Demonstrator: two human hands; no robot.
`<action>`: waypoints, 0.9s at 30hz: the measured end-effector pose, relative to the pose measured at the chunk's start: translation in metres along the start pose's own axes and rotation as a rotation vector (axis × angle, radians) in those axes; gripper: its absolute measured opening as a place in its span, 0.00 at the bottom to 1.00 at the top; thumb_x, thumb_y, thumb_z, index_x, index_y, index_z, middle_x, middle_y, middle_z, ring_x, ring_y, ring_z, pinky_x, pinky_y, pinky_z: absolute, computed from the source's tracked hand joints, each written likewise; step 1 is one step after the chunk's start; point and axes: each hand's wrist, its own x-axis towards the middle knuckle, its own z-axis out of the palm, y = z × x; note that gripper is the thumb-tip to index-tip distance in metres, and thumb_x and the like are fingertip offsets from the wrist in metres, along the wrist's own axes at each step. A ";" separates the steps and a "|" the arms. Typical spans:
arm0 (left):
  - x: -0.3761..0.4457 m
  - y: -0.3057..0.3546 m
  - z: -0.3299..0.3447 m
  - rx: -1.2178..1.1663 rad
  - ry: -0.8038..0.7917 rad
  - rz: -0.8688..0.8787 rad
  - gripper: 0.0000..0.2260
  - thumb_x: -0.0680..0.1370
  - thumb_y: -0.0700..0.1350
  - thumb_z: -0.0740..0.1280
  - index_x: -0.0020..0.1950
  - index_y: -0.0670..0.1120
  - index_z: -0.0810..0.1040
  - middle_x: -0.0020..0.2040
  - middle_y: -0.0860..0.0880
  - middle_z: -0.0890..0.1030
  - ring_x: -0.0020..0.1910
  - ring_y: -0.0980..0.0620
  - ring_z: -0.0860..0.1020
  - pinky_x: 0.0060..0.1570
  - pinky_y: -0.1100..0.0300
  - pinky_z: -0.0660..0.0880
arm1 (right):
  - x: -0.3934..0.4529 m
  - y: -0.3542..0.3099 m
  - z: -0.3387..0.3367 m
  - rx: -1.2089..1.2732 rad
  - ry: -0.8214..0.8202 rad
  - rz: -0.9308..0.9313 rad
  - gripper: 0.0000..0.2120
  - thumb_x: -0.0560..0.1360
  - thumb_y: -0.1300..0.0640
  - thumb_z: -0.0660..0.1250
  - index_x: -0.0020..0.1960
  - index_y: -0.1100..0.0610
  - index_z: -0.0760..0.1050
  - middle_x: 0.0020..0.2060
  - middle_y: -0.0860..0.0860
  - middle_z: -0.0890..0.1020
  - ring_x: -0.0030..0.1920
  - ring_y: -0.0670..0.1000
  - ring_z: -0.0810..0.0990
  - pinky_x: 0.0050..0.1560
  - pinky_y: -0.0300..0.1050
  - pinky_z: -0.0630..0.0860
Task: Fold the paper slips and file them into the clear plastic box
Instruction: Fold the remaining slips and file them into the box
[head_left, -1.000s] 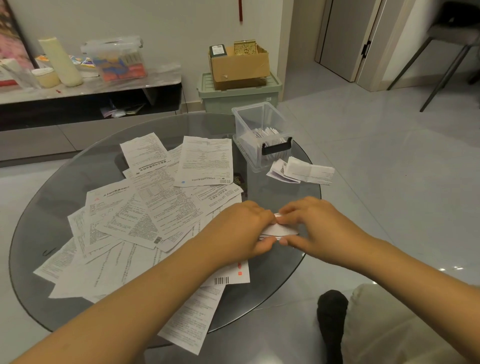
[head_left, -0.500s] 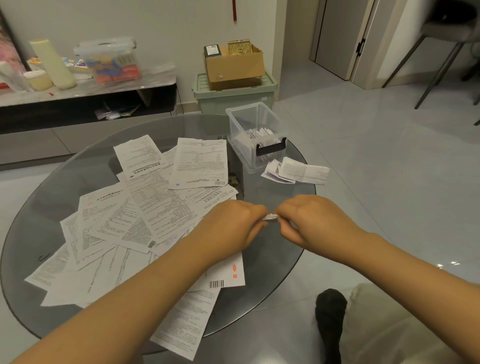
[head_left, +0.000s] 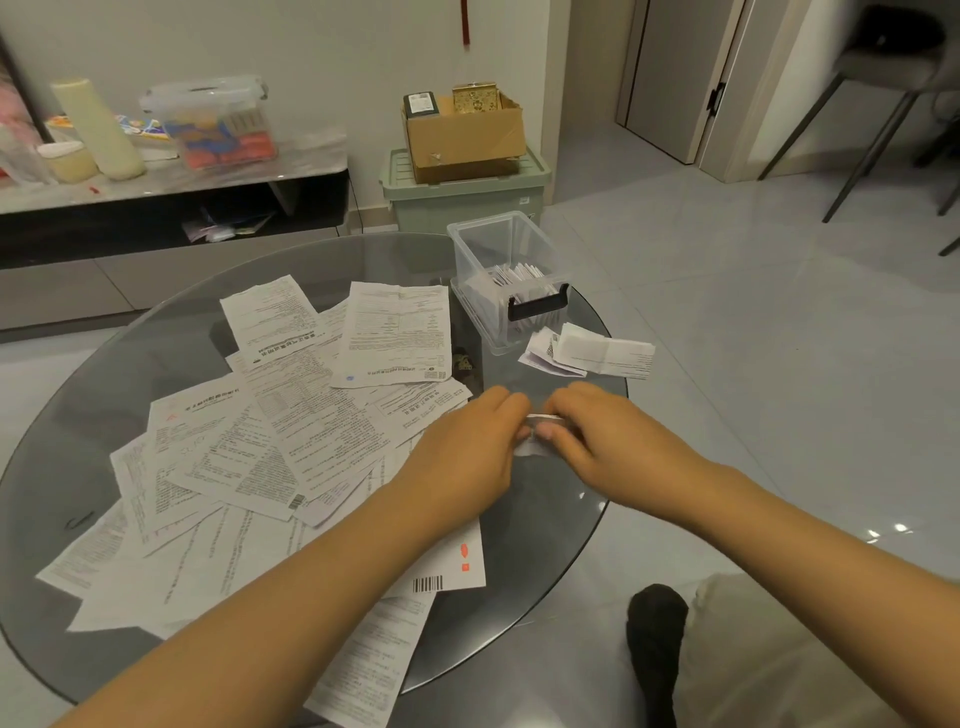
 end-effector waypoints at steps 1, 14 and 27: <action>0.003 -0.002 -0.001 0.014 0.010 -0.015 0.08 0.82 0.44 0.54 0.54 0.43 0.70 0.50 0.46 0.71 0.45 0.46 0.72 0.41 0.54 0.68 | 0.004 0.002 -0.005 0.036 0.066 0.023 0.09 0.79 0.50 0.57 0.49 0.53 0.73 0.44 0.47 0.72 0.45 0.49 0.73 0.46 0.45 0.71; 0.010 -0.012 -0.004 0.013 0.114 -0.021 0.10 0.82 0.45 0.55 0.56 0.44 0.74 0.50 0.48 0.74 0.41 0.49 0.72 0.37 0.60 0.60 | 0.052 0.057 -0.007 -0.015 0.099 0.467 0.18 0.79 0.52 0.59 0.69 0.50 0.66 0.64 0.55 0.70 0.63 0.58 0.65 0.61 0.49 0.64; 0.006 -0.009 -0.004 0.009 0.088 -0.037 0.11 0.82 0.46 0.55 0.57 0.45 0.74 0.51 0.48 0.74 0.44 0.47 0.73 0.38 0.60 0.60 | 0.044 0.042 -0.012 0.314 0.056 0.533 0.09 0.71 0.54 0.72 0.40 0.56 0.73 0.33 0.47 0.74 0.35 0.47 0.72 0.33 0.38 0.67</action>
